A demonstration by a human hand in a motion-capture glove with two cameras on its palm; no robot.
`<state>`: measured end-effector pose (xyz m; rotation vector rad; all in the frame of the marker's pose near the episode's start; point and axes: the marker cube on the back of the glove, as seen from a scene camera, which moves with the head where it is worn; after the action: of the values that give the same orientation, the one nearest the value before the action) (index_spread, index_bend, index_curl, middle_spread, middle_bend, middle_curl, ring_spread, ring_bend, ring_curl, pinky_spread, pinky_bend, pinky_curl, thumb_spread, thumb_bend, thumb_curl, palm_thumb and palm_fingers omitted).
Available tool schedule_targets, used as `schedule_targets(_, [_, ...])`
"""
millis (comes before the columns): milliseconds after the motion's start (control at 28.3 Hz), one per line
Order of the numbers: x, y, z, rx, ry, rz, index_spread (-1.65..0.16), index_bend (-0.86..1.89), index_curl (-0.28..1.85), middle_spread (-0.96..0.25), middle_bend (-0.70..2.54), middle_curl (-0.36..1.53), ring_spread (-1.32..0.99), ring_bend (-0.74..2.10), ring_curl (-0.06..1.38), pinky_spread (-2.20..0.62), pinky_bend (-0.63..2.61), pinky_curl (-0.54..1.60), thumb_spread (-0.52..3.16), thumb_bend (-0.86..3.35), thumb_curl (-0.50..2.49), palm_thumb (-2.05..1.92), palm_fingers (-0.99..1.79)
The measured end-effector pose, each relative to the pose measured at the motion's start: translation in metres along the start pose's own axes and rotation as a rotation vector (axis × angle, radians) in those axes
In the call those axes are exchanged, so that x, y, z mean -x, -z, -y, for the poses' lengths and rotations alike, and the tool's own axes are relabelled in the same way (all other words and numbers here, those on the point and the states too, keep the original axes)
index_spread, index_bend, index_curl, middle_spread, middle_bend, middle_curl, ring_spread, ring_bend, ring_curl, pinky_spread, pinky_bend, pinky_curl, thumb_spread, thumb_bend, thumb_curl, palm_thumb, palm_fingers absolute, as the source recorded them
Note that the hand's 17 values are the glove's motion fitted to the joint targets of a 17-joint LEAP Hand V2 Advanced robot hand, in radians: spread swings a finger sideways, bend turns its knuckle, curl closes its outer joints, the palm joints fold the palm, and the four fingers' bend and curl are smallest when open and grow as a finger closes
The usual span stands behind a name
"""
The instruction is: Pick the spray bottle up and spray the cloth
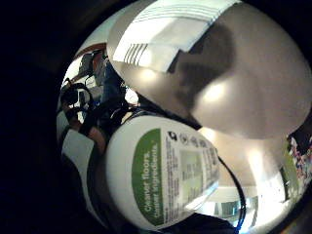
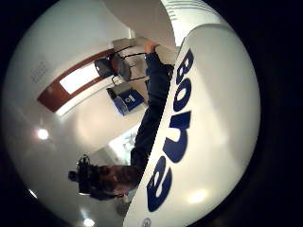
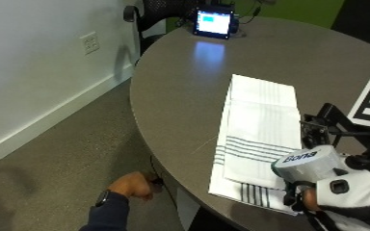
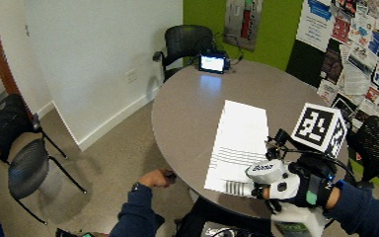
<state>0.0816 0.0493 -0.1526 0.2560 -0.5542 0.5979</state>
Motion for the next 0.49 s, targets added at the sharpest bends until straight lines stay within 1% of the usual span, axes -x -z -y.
schedule_targets(141, [-0.004,-0.013,0.002,0.063,-0.073,0.059,-0.29,0.23,0.59,-0.18,0.72,0.54,-0.24,0.72,0.48,-0.3,0.46,0.41,0.45,-0.02,0.77,0.98,1.35])
schedule_targets(318, [-0.018,-0.026,0.008,0.117,-0.156,0.064,-0.29,0.21,0.6,-0.19,0.71,0.54,-0.24,0.71,0.48,-0.3,0.46,0.41,0.47,-0.02,0.77,0.99,1.35])
schedule_targets(388, [-0.027,-0.031,0.014,0.15,-0.189,0.025,-0.29,0.21,0.6,-0.19,0.71,0.54,-0.24,0.71,0.48,-0.3,0.46,0.41,0.48,-0.03,0.77,0.99,1.35])
schedule_targets(494, [-0.034,-0.044,0.025,0.237,-0.254,-0.096,-0.29,0.2,0.61,-0.19,0.71,0.54,-0.24,0.72,0.48,-0.3,0.45,0.4,0.49,-0.02,0.77,0.99,1.36])
